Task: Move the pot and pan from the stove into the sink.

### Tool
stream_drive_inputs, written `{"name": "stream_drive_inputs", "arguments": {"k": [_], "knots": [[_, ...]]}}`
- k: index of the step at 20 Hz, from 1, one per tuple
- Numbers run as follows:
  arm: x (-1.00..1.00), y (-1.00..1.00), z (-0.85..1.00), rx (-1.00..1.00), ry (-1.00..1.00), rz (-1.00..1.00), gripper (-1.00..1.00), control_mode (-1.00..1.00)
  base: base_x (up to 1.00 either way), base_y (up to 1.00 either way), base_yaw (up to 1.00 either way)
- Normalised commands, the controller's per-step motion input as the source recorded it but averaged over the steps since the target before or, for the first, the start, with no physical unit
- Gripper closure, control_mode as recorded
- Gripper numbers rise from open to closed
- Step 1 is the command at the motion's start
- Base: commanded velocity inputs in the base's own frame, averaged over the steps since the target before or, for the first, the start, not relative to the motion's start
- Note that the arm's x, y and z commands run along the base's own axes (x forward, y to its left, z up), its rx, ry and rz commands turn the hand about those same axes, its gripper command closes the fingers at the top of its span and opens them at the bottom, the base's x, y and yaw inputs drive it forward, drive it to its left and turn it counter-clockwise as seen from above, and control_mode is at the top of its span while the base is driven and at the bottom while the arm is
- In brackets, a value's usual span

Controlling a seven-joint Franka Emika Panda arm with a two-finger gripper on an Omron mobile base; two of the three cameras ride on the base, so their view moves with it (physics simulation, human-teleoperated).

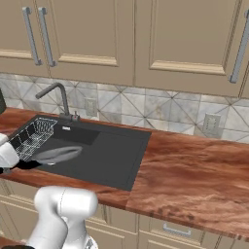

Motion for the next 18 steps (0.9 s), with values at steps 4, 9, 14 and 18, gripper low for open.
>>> {"name": "stream_drive_inputs", "arguments": {"k": [4, 9, 14, 18], "knots": [[0.41, 0.01, 0.00, -0.01, 0.03, 0.00, 1.00, -1.00, 0.00, 0.00, 0.00], [0.78, 0.03, 0.00, -0.01, 0.15, 0.00, 1.00, -1.00, 0.00, 0.00, 0.00], [0.83, 0.19, -0.09, -0.02, 0.17, 0.01, 1.00, -1.00, 0.00, 0.00, 0.00], [0.28, 0.15, -0.19, -0.01, 0.05, 0.06, 1.00, -1.00, 0.00, 0.00, 0.00]]}}
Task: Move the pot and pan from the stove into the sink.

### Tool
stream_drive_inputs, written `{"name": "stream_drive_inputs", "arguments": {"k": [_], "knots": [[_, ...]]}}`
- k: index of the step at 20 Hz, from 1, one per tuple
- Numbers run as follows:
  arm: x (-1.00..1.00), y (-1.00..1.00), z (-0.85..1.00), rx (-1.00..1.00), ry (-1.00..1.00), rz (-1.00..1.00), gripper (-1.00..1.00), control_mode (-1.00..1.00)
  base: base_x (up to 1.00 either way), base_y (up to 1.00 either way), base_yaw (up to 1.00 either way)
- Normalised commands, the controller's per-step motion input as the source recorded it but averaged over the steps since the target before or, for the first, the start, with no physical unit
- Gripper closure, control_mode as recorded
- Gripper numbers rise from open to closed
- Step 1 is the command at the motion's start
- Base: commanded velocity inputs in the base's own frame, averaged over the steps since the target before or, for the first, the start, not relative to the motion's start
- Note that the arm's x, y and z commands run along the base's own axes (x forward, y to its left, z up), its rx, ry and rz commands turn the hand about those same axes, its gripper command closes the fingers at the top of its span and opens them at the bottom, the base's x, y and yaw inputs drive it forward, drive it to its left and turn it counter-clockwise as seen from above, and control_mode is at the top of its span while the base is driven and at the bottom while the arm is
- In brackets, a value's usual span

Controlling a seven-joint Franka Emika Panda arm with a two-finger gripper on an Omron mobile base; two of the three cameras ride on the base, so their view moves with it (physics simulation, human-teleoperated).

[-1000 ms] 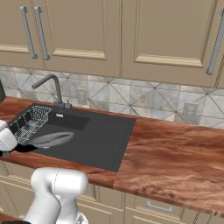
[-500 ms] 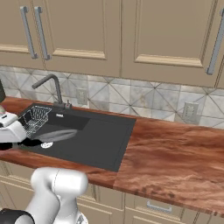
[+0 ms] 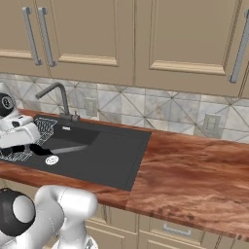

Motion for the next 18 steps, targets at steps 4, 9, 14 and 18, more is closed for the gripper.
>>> {"name": "stream_drive_inputs", "arguments": {"k": [4, 9, 14, 18], "knots": [[0.12, 0.04, -0.03, -0.02, 0.00, 0.00, 1.00, -1.00, 0.00, 0.00, 0.00], [0.13, 0.27, -0.12, -0.08, -0.08, 0.03, 1.00, -1.00, 0.00, 0.00, 0.00], [-0.20, 0.24, -0.12, -0.12, -0.06, 0.22, 1.00, -1.00, 0.00, 0.00, 0.00], [0.08, 0.00, -0.04, -0.05, 0.00, 0.09, 1.00, -1.00, 0.00, 0.00, 0.00]]}}
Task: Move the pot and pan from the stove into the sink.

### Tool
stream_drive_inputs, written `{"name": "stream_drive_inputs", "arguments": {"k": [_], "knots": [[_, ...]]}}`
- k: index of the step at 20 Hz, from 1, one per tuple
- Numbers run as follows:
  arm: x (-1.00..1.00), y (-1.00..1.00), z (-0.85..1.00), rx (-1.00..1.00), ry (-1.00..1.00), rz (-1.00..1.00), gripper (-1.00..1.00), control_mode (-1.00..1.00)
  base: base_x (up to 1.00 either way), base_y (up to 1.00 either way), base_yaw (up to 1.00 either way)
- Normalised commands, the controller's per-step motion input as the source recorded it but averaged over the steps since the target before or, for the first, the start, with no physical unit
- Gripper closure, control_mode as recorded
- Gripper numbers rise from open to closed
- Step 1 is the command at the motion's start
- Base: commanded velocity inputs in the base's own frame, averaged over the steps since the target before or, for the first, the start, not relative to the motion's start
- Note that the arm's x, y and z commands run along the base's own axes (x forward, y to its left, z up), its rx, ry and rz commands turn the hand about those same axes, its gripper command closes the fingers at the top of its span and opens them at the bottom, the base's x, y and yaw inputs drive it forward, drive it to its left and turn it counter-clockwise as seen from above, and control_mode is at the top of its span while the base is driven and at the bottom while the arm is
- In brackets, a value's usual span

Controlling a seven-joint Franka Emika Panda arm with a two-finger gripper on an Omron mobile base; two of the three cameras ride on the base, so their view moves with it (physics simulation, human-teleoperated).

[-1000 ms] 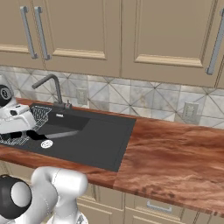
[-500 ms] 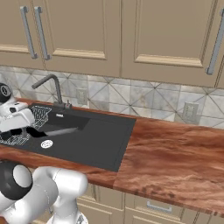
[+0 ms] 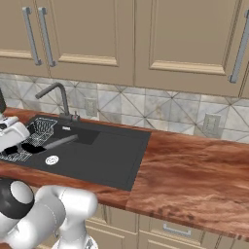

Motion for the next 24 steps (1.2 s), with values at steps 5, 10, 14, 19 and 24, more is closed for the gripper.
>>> {"name": "stream_drive_inputs", "arguments": {"k": [5, 10, 14, 19, 24], "knots": [[0.64, 0.02, -0.12, 0.00, 0.02, 0.00, 1.00, -1.00, 0.00, 0.00, 0.00], [0.70, 0.15, -0.35, -0.02, 0.04, 0.01, 1.00, -1.00, 0.00, 0.00, 0.00], [0.27, 0.09, -0.22, -0.01, 0.00, 0.00, 1.00, -1.00, 0.00, 0.00, 0.00], [0.02, 0.00, -0.07, 0.00, 0.00, 0.00, 1.00, -1.00, 0.00, 0.00, 0.00], [0.02, -0.01, -0.39, 0.00, -0.01, 0.01, 1.00, -1.00, 0.00, 0.00, 0.00]]}}
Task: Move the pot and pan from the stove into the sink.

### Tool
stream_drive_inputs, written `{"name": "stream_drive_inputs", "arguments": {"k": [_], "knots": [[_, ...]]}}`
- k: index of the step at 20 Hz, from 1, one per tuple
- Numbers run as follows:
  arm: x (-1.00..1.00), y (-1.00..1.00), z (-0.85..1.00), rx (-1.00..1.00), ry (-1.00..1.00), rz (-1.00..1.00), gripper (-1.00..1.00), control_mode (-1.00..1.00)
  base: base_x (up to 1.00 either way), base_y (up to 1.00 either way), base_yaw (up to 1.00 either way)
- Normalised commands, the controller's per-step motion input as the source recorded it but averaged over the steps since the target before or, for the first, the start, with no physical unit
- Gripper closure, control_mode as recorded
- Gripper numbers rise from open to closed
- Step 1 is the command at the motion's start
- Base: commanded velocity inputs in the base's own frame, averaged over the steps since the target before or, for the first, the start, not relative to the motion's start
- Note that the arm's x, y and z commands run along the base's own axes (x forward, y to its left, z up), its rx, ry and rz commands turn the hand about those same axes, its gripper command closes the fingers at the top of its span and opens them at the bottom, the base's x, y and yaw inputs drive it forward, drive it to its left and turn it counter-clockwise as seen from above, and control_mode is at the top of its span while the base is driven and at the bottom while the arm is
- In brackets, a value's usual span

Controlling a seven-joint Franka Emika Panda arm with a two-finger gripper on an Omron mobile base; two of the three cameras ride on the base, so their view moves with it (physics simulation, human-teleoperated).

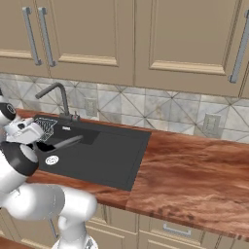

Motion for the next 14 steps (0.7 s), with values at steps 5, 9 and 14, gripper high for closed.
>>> {"name": "stream_drive_inputs", "arguments": {"k": [5, 9, 14], "knots": [[0.39, 0.00, -0.33, 0.00, -0.07, 0.04, 1.00, -1.00, 0.00, 0.00, 0.00], [0.71, 0.00, -0.36, 0.01, -0.06, 0.03, 1.00, -1.00, 0.00, 0.00, 0.00], [0.41, 0.00, -0.55, 0.00, 0.00, 0.04, 1.00, -1.00, 0.00, 0.00, 0.00]]}}
